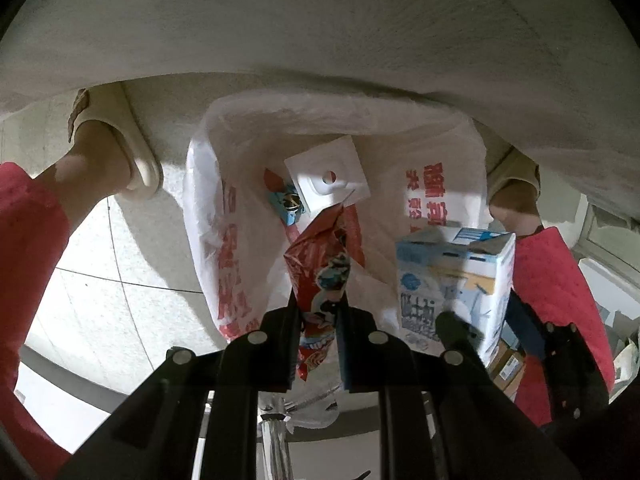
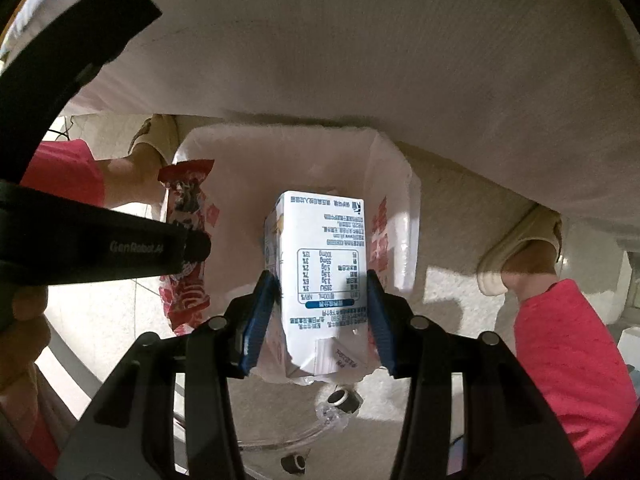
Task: Collect trash
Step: 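Open both tools to drop wrapper and carton into the plastic bag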
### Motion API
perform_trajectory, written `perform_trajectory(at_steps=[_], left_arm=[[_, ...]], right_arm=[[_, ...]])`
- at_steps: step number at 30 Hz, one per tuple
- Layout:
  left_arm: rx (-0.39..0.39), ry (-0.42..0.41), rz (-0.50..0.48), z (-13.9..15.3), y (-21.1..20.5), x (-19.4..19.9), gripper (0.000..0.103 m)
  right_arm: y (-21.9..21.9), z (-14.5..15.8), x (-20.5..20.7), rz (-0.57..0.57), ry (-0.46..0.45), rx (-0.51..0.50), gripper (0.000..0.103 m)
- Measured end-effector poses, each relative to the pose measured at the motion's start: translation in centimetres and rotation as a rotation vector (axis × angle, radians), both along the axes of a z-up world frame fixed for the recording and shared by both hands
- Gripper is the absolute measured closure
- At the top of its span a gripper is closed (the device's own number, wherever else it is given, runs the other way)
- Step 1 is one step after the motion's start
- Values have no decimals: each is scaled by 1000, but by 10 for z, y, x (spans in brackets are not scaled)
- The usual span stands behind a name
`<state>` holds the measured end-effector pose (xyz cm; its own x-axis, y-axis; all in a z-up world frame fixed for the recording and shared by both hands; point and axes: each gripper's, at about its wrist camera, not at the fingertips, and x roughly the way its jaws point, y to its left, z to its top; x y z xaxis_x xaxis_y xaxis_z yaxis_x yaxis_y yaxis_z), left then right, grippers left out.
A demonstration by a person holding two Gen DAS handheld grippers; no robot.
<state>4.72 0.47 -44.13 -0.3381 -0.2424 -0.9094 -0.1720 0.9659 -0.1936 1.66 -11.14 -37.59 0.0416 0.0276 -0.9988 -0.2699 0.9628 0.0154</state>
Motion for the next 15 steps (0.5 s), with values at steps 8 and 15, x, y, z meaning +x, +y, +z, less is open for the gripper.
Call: perform_trajectory(at_steps=[8, 15], left_arm=[[23, 45, 2, -19, -1, 4, 84], [28, 54, 28, -24, 2, 3, 47]], right_arm=[[2, -21, 3, -6, 65, 30, 57], [0, -22, 6, -24, 60, 46, 36]])
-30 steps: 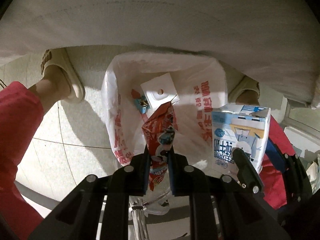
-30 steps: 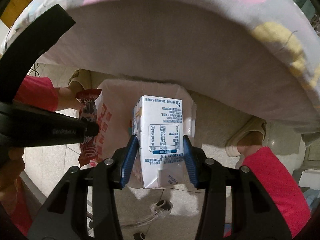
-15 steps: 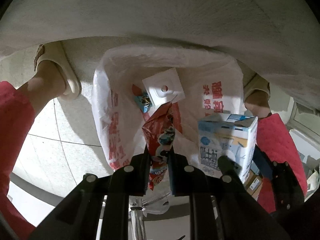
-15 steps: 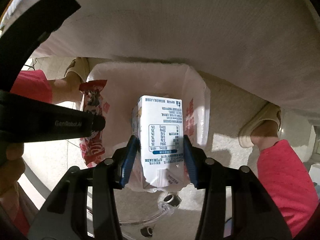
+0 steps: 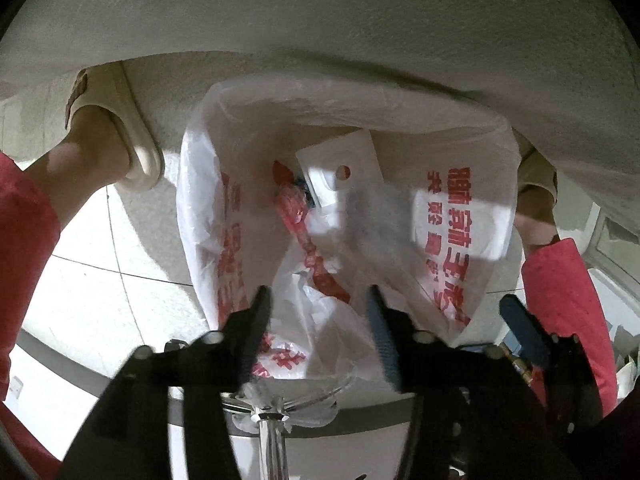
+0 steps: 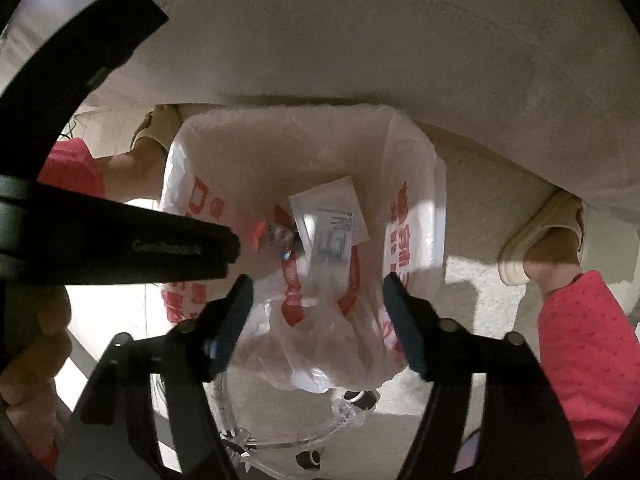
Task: Collect trash
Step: 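Open both tools to drop wrapper and carton into the plastic bag, then move both tools back over the dark green box and orange sachet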
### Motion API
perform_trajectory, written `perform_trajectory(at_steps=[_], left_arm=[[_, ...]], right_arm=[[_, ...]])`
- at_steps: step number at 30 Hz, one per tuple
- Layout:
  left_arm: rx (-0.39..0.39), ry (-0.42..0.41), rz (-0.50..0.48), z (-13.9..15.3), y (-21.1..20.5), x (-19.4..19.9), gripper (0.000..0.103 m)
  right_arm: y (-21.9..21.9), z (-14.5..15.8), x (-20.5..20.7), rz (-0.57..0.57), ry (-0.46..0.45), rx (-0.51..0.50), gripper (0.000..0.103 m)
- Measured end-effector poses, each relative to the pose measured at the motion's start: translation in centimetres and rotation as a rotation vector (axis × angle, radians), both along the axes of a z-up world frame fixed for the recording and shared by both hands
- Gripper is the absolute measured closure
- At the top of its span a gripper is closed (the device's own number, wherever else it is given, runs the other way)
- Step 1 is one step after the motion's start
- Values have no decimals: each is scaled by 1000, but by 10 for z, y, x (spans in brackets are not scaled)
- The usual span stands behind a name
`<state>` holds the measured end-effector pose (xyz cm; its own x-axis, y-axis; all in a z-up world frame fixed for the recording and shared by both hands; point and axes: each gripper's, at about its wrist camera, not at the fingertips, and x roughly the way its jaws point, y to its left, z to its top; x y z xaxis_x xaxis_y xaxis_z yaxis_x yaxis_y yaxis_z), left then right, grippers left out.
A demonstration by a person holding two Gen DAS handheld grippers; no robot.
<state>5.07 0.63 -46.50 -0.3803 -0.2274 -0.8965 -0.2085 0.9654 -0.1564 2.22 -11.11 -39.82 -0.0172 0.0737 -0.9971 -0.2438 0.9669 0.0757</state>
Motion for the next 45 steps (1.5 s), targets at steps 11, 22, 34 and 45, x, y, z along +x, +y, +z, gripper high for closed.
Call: perform_trajectory(at_steps=[11, 22, 34, 45], left_arm=[[68, -55, -44, 42, 13, -14, 36], [17, -273, -104, 183, 36, -27, 30], [-11, -550, -367, 393, 27, 80, 14], [-56, -516, -555, 426, -30, 197, 12]], right_arm=[[5, 44, -12, 50, -65, -2, 30], [-2, 190, -37, 212, -406, -86, 24], [-77, 392, 44, 163, -714, -58, 13], [-87, 455, 144, 268, -756, -30, 11]])
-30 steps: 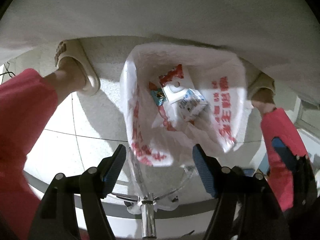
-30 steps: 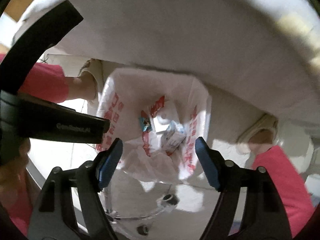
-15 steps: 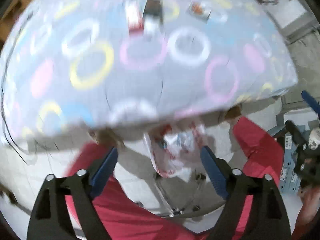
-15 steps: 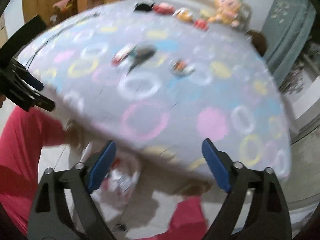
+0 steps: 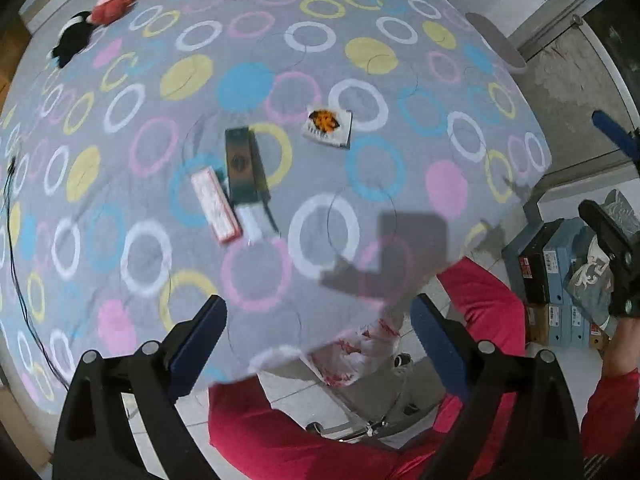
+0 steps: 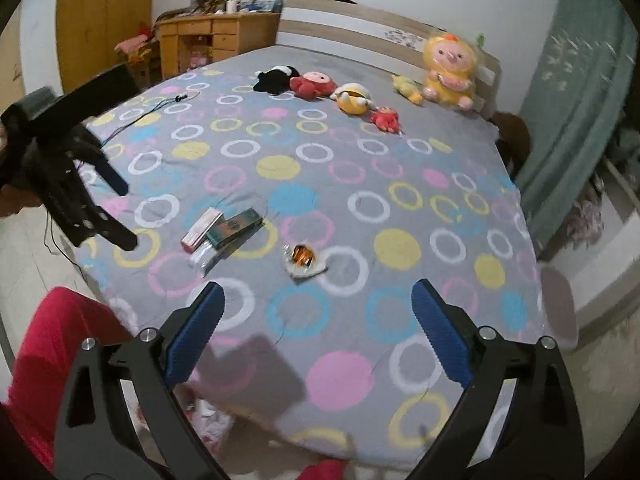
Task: Collect trash
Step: 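Move both tools back over the dark green box and orange sachet, then grasp dark green box with left tool while right tool grasps orange-printed sachet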
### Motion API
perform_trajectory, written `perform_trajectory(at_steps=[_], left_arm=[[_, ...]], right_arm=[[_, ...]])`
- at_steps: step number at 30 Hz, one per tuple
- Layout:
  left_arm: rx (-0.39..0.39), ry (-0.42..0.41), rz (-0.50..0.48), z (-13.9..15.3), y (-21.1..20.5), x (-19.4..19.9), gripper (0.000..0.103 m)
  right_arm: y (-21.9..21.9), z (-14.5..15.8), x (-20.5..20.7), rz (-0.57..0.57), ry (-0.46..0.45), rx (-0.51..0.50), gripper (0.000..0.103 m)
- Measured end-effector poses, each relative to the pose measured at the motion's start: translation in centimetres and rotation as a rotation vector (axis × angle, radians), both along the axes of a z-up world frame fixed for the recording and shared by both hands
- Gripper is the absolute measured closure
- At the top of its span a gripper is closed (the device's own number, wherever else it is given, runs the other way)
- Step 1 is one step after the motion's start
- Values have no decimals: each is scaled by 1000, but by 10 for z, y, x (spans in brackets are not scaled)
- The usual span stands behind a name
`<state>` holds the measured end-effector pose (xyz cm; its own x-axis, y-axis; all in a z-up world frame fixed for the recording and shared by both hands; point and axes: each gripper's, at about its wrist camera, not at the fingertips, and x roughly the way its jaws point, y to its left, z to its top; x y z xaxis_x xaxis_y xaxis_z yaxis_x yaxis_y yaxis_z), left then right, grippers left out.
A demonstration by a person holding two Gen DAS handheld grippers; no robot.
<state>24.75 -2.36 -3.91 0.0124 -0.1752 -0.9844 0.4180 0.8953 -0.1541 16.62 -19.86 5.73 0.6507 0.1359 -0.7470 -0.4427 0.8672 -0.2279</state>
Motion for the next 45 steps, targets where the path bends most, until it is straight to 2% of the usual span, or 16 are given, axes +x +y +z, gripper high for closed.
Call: perform_trajectory(at_steps=[3, 7, 17, 25, 41, 45], left_arm=[[44, -6, -27, -14, -12, 30, 12], [51, 41, -23, -40, -16, 63, 12], [88, 75, -5, -97, -11, 108, 12], [75, 128, 49, -144, -1, 139, 12], [87, 128, 61, -191, -9, 179, 12], [85, 128, 29, -197, -17, 180, 12]], right_arm=[[9, -4, 31, 47, 31, -16, 11], [24, -22, 70, 95, 83, -38, 11], [44, -76, 122, 120, 182, -84, 11], [48, -128, 151, 112, 254, -99, 11], [68, -234, 204, 125, 399, -147, 11], [68, -252, 215, 104, 414, -154, 11]])
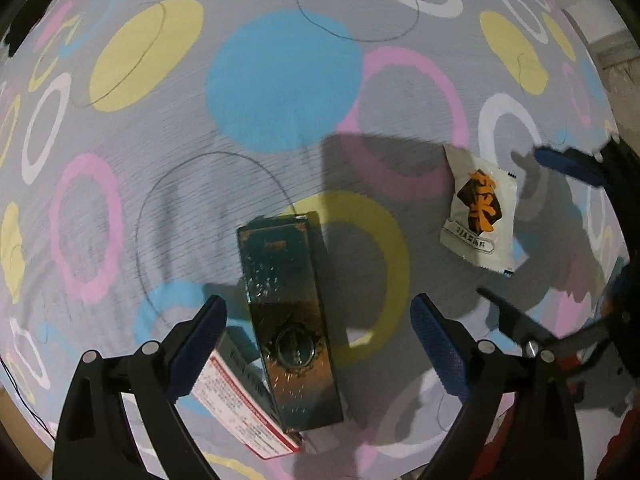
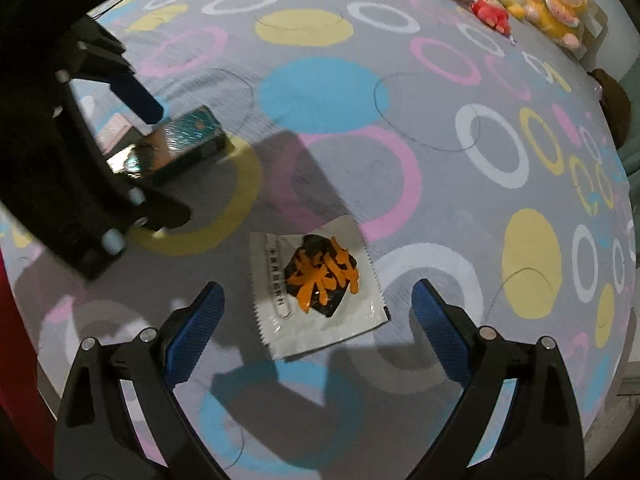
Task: Collect trash
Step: 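Grasp dark green box with left tool while right tool grasps orange-printed sachet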
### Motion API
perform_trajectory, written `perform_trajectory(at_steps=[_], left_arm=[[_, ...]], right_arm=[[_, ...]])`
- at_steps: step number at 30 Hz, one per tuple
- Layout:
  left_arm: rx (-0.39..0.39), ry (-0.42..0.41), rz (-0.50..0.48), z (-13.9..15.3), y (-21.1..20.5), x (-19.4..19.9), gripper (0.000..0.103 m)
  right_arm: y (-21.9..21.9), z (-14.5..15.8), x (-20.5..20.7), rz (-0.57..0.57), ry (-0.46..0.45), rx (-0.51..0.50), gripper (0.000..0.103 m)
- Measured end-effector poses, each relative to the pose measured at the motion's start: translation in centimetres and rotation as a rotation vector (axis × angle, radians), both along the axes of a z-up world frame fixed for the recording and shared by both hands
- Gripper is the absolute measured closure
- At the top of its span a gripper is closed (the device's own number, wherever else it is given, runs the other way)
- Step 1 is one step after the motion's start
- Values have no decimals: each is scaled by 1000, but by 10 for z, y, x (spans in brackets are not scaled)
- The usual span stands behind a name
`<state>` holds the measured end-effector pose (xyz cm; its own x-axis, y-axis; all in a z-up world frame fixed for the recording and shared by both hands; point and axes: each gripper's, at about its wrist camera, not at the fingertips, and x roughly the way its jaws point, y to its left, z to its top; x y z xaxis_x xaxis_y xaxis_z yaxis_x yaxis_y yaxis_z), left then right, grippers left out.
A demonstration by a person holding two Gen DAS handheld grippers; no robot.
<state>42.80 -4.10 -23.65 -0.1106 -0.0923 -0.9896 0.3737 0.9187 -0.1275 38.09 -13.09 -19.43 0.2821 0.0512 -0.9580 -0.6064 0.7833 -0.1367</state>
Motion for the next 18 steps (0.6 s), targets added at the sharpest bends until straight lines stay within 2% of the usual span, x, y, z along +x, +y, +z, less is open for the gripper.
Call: perform_trajectory(at_steps=[4, 7, 9, 11, 13, 17, 18], left_arm=[[-9, -10, -18, -4, -9, -3, 14], [20, -23, -23, -10, -14, 1, 25], [23, -21, -5, -14, -14, 2, 31], [19, -28, 14, -18, -6, 4, 33], [36, -50, 15, -18, -8, 4, 39], [59, -81, 43, -13, -1, 7, 56], [55, -84, 49, -11, 3, 7, 58]], right_arm=[[-2, -9, 7, -27, 4, 9, 11], [-2, -13, 8, -32, -6, 1, 11], [-1, -15, 8, -35, -13, -4, 18], [-1, -19, 7, -42, -10, -15, 36], [-1, -21, 8, -50, -9, -17, 37], [0, -20, 6, -55, -16, 5, 52], [1, -20, 5, -54, -20, 4, 52]])
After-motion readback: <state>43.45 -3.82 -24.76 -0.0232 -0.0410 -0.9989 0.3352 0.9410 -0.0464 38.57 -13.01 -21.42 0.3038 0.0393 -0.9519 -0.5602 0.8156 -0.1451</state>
